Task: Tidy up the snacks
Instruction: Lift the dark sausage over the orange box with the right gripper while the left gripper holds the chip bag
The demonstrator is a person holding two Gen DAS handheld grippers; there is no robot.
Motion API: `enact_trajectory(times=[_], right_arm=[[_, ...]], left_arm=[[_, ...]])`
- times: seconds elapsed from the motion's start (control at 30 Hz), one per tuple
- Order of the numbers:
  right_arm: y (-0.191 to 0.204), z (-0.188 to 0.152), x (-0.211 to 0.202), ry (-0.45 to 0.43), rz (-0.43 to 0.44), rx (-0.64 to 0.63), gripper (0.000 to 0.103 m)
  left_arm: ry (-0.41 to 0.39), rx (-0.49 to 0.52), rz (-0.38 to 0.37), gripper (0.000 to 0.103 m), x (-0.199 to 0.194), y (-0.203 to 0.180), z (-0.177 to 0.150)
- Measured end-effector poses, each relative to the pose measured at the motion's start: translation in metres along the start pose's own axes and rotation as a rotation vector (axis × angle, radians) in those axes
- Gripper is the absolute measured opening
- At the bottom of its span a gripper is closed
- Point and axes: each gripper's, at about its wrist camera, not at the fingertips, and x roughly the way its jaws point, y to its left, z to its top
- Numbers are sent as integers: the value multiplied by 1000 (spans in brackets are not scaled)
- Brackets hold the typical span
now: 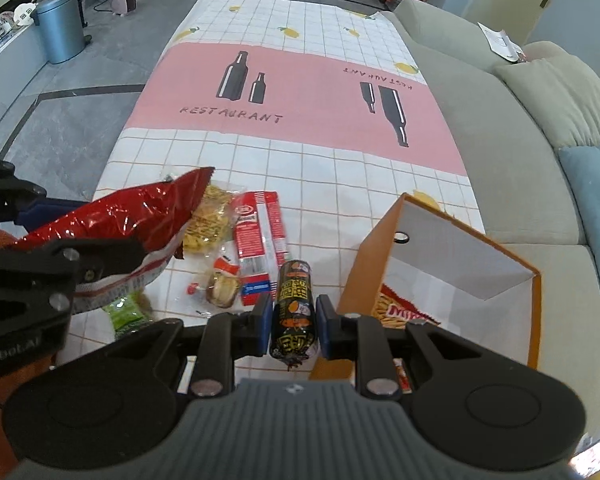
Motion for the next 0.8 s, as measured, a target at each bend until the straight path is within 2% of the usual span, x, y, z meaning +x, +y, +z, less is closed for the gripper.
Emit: enact_trajectory(times=[0.2, 0.4, 0.8], right_arm=[[-21, 2, 8, -5, 25, 6, 21], [-40, 8, 22, 7, 51, 68, 21], [-53, 5, 23, 0, 38, 108, 21]], left_arm=[[19, 17, -10, 28, 6, -15, 16], [27, 33, -20, 28, 10, -28, 29], [24, 67, -19, 28, 11, -43, 39]])
